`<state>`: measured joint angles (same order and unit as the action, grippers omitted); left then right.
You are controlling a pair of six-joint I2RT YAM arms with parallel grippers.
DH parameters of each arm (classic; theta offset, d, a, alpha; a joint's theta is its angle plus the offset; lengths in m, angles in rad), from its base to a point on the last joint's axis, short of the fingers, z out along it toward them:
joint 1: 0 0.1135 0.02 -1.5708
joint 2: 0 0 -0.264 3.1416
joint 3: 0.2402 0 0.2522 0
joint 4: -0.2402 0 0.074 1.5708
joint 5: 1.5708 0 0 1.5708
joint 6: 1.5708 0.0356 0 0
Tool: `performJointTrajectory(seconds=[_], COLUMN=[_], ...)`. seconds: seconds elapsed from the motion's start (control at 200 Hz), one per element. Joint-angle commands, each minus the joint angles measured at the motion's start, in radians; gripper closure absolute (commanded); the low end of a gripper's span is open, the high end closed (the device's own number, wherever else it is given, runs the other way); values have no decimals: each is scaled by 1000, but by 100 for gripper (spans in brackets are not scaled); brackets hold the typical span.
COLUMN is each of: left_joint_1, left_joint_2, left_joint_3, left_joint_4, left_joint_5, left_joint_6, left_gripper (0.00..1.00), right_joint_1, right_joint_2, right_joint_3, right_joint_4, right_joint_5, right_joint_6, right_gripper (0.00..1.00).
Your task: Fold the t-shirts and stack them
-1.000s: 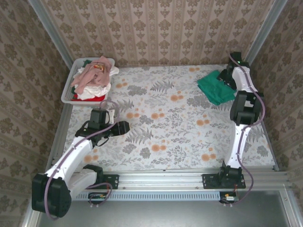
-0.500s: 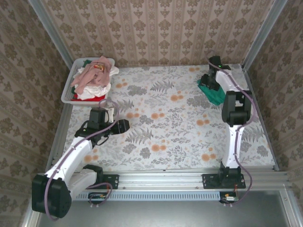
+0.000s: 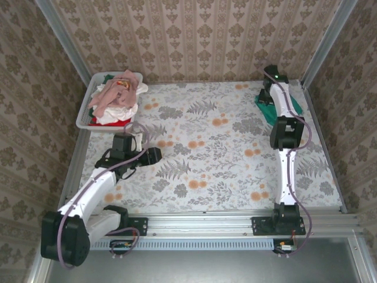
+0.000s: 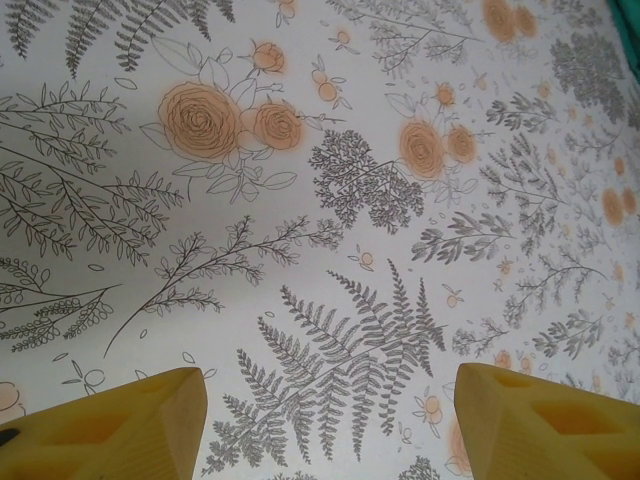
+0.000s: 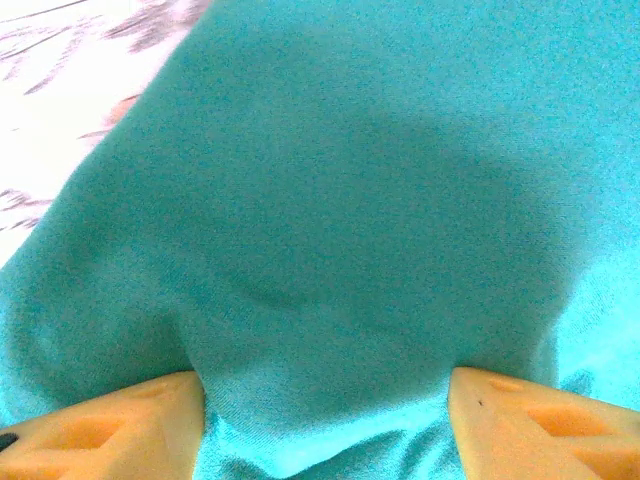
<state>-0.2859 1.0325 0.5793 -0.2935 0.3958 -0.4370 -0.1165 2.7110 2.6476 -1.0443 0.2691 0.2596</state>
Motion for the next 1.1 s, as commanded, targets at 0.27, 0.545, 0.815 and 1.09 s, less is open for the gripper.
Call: performJointTrajectory(seconds=[0.27,0.545,0.815,1.09], left_joint_1=[9,8,11,42], left_joint_2=[29,-46,-70,-58], left_joint_3=[48,0,3,25], left_joint_4=[35,69,54,40], left_joint_5=[11,24,4,-10], left_joint_6=[17,-14,4,37], left_gripper=[32,31,25,0], right_joint_1=[-117,-94,-122,-157], right_joint_2=[-94,-462,-688,-564], right_joint_3=[-11,-481,-1066,-1031], right_joint_4=[93,217,487,547], right_joint_5=[-299,-252,-255,-259], right_joint_6=[233,170,223,270], right_gripper=[31,26,27,28])
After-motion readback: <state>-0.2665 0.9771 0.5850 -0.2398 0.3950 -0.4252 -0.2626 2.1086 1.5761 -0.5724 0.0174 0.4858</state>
